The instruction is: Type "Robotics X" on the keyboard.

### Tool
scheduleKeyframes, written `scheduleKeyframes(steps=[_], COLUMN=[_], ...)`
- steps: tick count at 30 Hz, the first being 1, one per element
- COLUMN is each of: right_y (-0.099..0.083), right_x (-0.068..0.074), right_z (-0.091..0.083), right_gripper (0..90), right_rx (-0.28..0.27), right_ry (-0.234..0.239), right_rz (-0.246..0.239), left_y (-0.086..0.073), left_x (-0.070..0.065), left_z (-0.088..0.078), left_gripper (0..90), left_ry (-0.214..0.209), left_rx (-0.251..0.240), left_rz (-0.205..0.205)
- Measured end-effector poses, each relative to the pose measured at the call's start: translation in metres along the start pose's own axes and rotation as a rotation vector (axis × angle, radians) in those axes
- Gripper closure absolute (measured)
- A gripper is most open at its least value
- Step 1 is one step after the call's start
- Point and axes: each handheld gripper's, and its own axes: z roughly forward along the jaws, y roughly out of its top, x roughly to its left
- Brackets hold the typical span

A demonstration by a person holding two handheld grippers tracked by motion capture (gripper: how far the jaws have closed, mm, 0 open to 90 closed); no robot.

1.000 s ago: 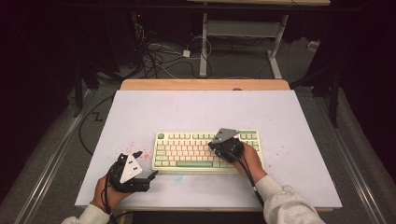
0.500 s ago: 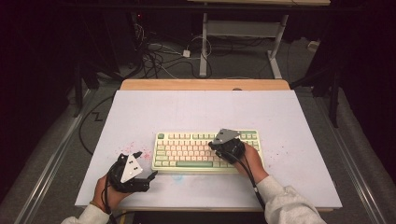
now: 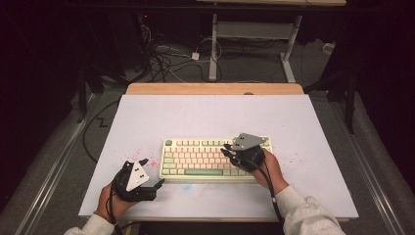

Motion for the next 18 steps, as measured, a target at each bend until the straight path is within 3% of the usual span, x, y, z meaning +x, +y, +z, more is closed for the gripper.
scheduleKeyframes(steps=[6,11,18], right_y=[0.001,0.002,0.0], right_x=[0.002,0.004,0.005], right_z=[-0.006,-0.012,-0.021], right_gripper=[62.9,38.0,23.2], right_rx=[-0.027,-0.07,-0.109], right_ry=[0.003,-0.013,-0.037], right_rz=[-0.005,-0.011,0.001], left_y=[0.0,0.0,0.0], left_x=[0.0,0.0,0.001], left_z=[0.0,-0.001,-0.002], left_gripper=[16.1,16.1,16.1], left_ry=[-0.005,-0.008,-0.01], left_rx=[-0.003,-0.004,-0.01], left_rz=[-0.001,-0.004,-0.017])
